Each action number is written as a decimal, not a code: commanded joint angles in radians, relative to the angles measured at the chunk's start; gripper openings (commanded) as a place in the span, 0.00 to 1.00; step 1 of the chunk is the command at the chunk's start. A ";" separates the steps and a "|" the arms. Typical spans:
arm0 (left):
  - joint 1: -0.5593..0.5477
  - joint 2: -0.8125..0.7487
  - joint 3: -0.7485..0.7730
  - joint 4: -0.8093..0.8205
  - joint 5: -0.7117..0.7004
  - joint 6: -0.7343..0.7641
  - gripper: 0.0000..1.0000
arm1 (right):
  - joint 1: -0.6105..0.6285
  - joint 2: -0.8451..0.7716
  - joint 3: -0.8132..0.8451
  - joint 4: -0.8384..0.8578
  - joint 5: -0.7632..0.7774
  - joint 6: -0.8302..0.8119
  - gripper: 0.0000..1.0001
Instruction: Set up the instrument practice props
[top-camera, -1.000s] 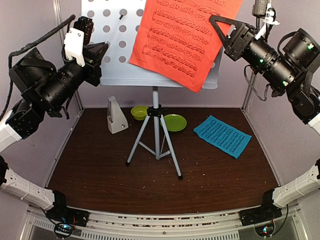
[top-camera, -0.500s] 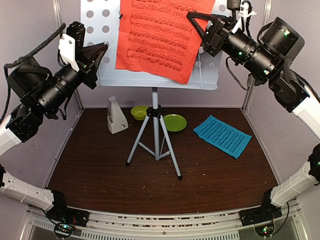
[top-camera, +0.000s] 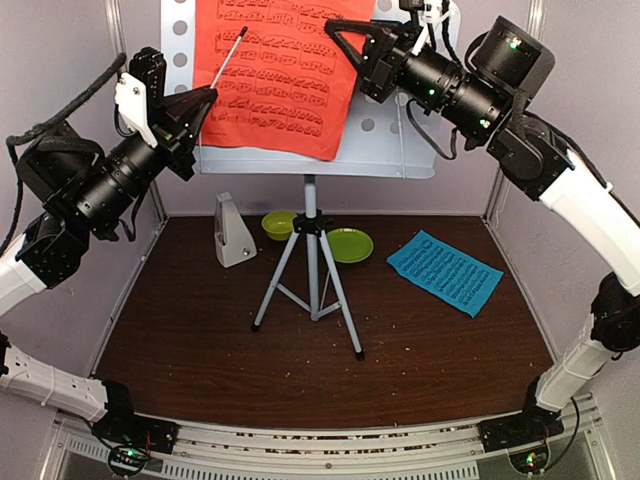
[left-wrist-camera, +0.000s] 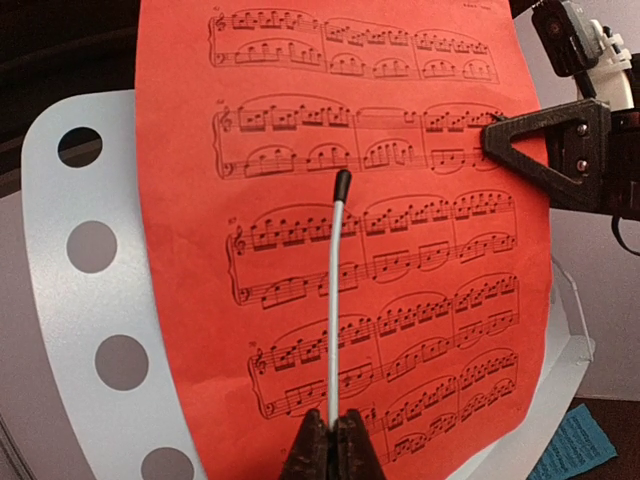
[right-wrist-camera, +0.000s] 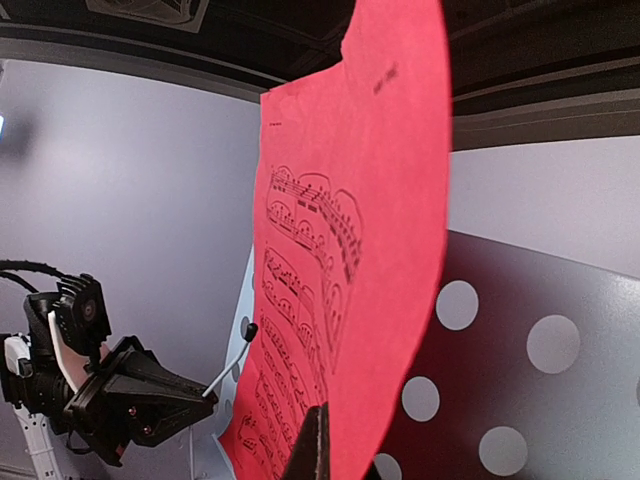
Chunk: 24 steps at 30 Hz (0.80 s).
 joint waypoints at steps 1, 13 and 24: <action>0.006 -0.007 0.001 0.056 0.029 -0.008 0.00 | -0.020 0.048 0.085 -0.023 -0.090 -0.021 0.00; 0.007 -0.006 -0.007 0.053 0.034 -0.007 0.00 | -0.058 0.161 0.225 -0.087 -0.203 -0.037 0.00; 0.008 0.008 -0.007 0.065 0.039 -0.005 0.00 | -0.066 0.203 0.258 -0.055 -0.232 -0.006 0.00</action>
